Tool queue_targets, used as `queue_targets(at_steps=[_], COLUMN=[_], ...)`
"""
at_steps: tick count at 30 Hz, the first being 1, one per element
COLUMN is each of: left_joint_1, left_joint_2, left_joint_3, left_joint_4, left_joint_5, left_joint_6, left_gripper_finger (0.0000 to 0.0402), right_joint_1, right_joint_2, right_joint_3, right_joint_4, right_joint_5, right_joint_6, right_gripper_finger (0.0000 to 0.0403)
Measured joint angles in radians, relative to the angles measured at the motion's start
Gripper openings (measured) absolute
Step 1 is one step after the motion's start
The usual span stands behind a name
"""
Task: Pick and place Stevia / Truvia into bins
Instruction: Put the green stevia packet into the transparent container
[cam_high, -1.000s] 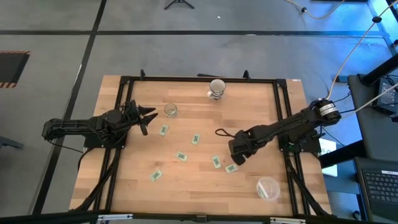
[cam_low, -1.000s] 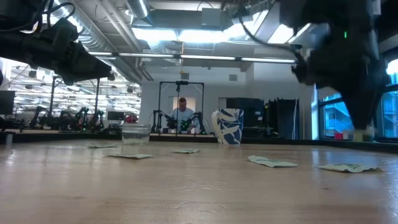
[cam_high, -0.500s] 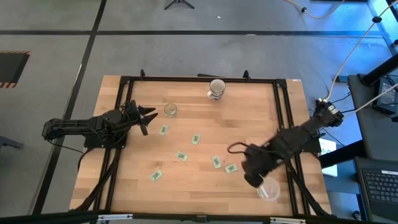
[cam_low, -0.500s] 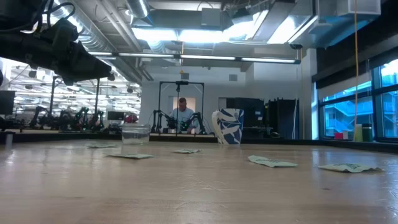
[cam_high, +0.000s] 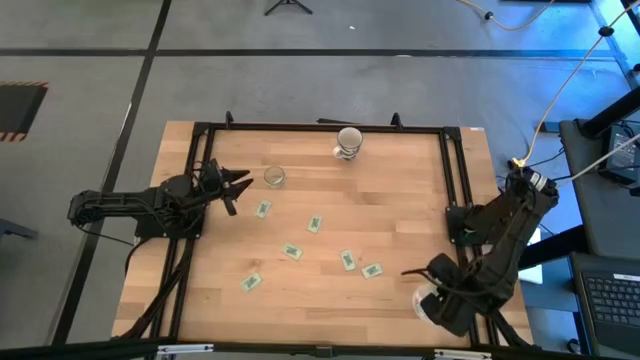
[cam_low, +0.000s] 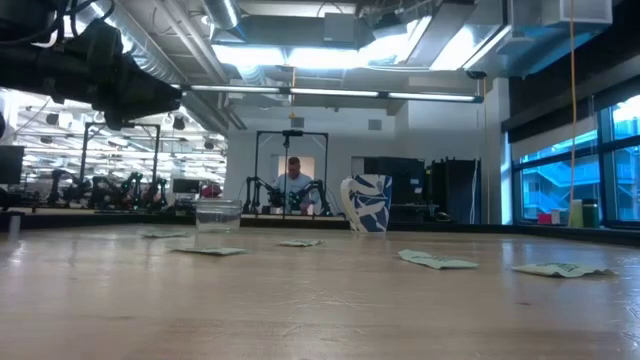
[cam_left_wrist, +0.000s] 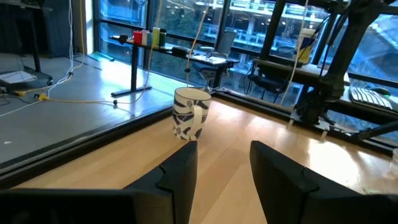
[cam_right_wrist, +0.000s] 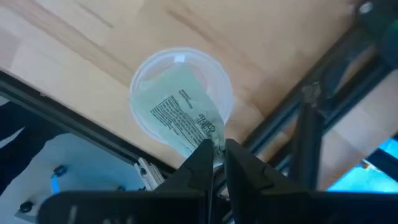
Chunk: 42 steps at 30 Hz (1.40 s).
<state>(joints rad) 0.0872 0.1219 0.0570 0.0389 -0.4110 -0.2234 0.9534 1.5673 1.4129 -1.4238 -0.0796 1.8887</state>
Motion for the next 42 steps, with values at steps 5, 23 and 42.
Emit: queue_targets(at_steps=[5, 23, 42], left_joint_1=[0.000, 0.000, 0.000], left_joint_2=[0.000, 0.000, 0.000], left_joint_3=[0.000, 0.000, 0.000], left_joint_4=[0.001, -0.005, -0.006], left_joint_5=[0.000, 0.000, 0.001], left_joint_6=[-0.002, -0.002, 0.000], left_gripper_finger=[0.0143, 0.0143, 0.0143], right_joint_1=[0.020, 0.018, 0.017], right_joint_2=[0.000, 0.000, 0.000], right_joint_3=[-0.125, -0.406, -0.403], right_joint_4=[0.162, 0.508, 0.514], right_joint_5=[0.000, -0.019, -0.040], right_joint_6=[0.048, 0.149, 0.150], right_gripper_finger=[0.0036, 0.0036, 0.0096])
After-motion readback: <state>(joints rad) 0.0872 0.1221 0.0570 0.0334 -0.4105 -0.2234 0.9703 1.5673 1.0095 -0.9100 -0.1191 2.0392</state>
